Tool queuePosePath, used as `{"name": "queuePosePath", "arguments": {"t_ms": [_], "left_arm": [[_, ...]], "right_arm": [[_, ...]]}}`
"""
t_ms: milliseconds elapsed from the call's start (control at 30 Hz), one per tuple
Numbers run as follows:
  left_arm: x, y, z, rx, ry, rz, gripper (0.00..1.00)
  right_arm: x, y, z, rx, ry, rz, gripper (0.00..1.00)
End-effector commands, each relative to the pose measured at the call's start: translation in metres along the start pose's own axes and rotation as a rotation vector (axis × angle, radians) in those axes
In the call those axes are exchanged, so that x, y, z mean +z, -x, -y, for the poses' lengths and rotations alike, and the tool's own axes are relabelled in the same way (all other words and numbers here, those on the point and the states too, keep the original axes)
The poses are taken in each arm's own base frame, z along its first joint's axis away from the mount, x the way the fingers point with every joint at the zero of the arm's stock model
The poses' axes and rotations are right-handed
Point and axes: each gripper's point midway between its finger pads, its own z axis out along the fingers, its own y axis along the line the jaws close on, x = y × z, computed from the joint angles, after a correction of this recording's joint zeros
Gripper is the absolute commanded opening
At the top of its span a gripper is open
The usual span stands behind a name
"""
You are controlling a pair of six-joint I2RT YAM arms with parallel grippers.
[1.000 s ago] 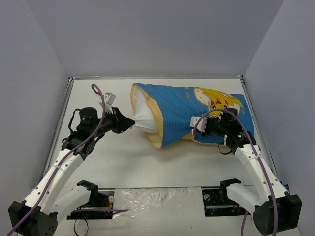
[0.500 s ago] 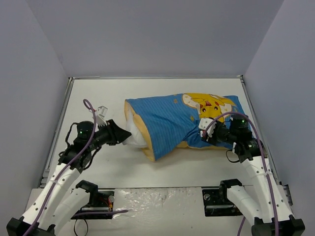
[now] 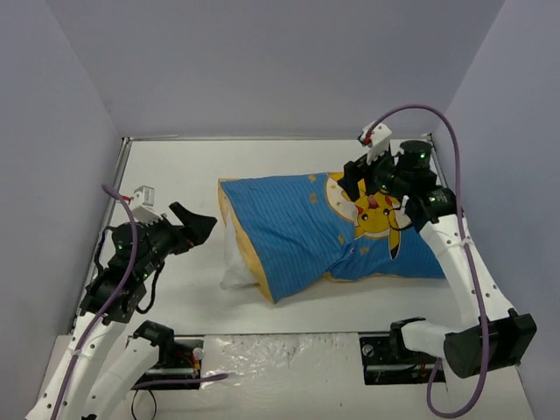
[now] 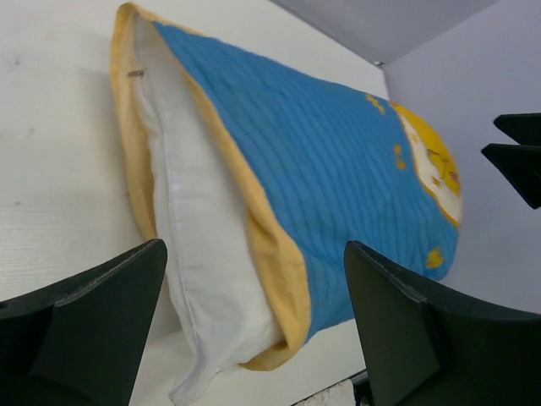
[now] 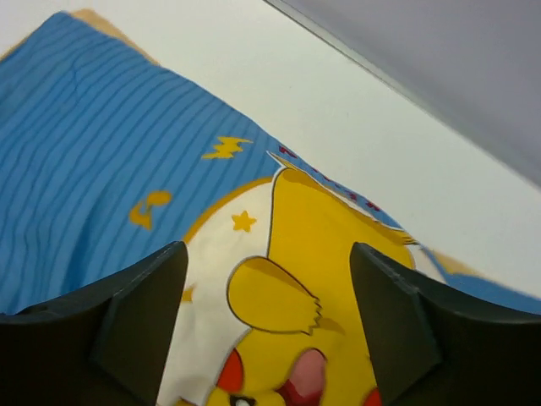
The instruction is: Remove the pillowcase from the pillow
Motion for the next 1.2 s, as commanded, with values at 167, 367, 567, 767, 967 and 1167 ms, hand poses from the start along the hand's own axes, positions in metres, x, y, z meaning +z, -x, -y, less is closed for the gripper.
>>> {"name": "queuePosePath", "arguments": {"t_ms": [167, 367, 567, 767, 967, 1167], "left_arm": [[0.056, -0.009, -0.034, -0.166, 0.158, -0.032, 0.85], [0.092, -0.022, -0.049, -0.213, 0.196, -0.076, 0.79], [0.115, -0.047, -0.071, -0.242, 0.237, -0.151, 0.62], [0.129, -0.043, -0.069, -0.252, 0.170, -0.110, 0.64], [0.162, -0.033, -0.053, -0.287, 0.053, -0.117, 0.82], [0.191, -0.049, -0.053, -0.361, 0.017, -0.197, 0.83]], "right_arm": [[0.064, 0.002, 0.025, 0.417, -0.270, -0.016, 0.92], [0.094, -0.027, 0.024, 0.427, -0.232, -0.087, 0.97], [0.090, -0.040, 0.023, 0.430, -0.181, -0.091, 0.96], [0.084, -0.027, 0.008, 0.365, 0.015, -0.031, 0.96], [0.087, -0.036, 0.015, 0.351, 0.024, -0.048, 1.00], [0.089, -0.048, 0.022, 0.353, -0.008, -0.072, 1.00]]}}
